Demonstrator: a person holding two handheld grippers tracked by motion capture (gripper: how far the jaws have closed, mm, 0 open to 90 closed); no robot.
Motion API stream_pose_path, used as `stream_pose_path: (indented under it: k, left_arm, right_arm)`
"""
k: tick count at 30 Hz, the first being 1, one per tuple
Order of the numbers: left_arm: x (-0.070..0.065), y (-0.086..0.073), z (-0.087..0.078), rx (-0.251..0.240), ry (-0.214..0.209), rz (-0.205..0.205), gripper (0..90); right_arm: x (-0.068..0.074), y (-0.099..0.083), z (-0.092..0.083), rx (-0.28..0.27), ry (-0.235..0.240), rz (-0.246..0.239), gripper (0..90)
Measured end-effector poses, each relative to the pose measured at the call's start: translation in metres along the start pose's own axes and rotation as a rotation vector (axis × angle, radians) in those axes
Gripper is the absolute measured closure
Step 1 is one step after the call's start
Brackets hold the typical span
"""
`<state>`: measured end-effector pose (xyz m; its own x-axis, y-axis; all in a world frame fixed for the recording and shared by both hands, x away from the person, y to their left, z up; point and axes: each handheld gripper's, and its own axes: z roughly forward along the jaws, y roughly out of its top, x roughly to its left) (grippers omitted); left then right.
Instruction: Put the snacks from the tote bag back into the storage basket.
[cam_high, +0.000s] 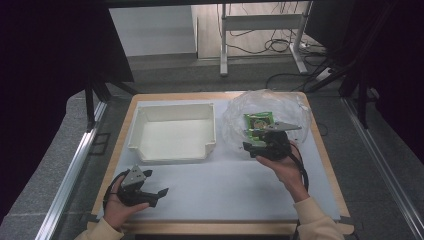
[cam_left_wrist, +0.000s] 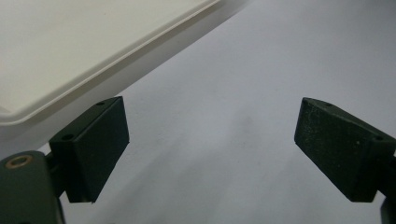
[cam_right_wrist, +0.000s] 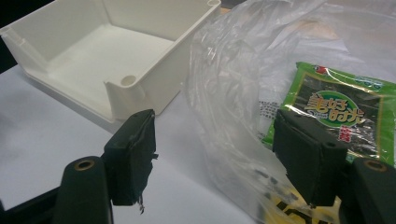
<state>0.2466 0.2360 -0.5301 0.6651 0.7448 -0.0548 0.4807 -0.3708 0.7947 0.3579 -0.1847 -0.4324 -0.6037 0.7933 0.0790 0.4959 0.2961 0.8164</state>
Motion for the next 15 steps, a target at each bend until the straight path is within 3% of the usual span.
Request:
stream_pose_path:
  k: [15]
  left_arm:
    - [0.0, 0.0, 0.0, 0.002, -0.004, 0.0, 10.2]
  right_arm:
    - [-0.017, 0.006, 0.006, -0.002, -0.034, 0.024, 31.8]
